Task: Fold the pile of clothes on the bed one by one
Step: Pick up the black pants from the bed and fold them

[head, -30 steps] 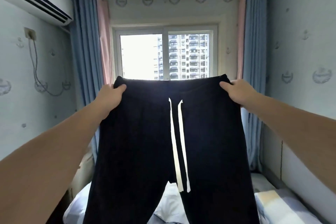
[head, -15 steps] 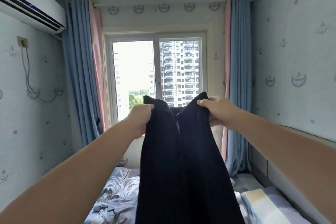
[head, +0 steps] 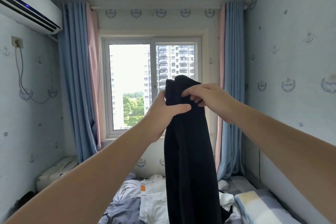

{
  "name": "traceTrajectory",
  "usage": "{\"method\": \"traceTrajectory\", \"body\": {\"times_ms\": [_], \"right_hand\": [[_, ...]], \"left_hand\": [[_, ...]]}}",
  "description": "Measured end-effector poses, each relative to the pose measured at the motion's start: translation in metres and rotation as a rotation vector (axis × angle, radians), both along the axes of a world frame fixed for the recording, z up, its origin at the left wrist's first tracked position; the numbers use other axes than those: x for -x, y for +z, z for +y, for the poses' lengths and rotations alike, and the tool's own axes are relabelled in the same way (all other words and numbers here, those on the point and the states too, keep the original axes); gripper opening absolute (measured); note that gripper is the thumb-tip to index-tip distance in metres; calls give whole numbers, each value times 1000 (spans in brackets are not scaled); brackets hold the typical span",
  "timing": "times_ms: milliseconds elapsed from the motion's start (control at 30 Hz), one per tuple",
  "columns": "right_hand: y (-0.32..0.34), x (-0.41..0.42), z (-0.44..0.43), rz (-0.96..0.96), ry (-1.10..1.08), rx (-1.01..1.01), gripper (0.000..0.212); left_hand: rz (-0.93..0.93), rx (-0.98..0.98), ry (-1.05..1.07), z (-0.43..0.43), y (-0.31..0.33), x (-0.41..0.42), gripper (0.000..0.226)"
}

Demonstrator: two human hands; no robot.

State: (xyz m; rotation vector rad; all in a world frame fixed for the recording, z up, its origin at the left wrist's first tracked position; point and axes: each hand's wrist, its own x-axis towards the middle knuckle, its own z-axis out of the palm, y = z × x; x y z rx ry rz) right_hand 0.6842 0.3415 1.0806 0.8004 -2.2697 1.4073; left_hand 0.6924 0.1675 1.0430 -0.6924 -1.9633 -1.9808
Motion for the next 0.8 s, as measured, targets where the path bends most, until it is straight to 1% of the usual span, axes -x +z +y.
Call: {"method": "traceTrajectory", "body": {"times_ms": [67, 133, 200, 267, 300, 333, 367, 400, 433, 467, 500, 567, 600, 700, 733, 800], "right_hand": [[4, -9, -4, 52, 2, -72, 32], [6, -15, -3, 52, 38, -61, 38], [5, -14, 2, 84, 22, 51, 35], [-2, -6, 12, 134, -168, 187, 21], [-7, -2, 17, 76, -224, 237, 29], [-14, 0, 21, -78, -196, 274, 51], [-22, 3, 26, -276, -103, 302, 71], [-30, 6, 30, -467, 36, 318, 82], [-36, 5, 32, -605, 188, 318, 84], [-39, 1, 32, -657, 294, 318, 78], [-41, -2, 33, -645, 332, 328, 70], [-37, -7, 31, -544, 263, 357, 58], [-34, -7, 29, -506, 214, 387, 53], [-29, -1, 17, -424, 91, 468, 44], [-30, 3, 12, -404, 64, 482, 42], [-34, 11, 1, -382, 38, 485, 41]], "left_hand": [[21, -4, -32, -1, 3, -5, 55], [18, -17, -35, -4, 4, -8, 49], [-9, -58, 0, -6, 5, -10, 46], [-45, -104, 24, -9, 7, -13, 44], [-60, -125, 25, -10, 8, -15, 43], [-72, -141, 18, -11, 10, -18, 42], [-80, -152, 11, -13, 12, -21, 42], [-84, -157, 7, -14, 14, -23, 42], [-88, -162, 7, -15, 16, -24, 42], [-92, -171, 6, -17, 18, -26, 43], [-98, -185, 13, -20, 19, -27, 44], [-104, -187, 56, -27, 22, -28, 44], [-100, -149, 98, -31, 22, -29, 43], [-113, 65, 268, -43, 20, -28, 37], [-147, 119, 265, -48, 18, -27, 33], [-246, 165, 152, -58, 13, -26, 23]]}}
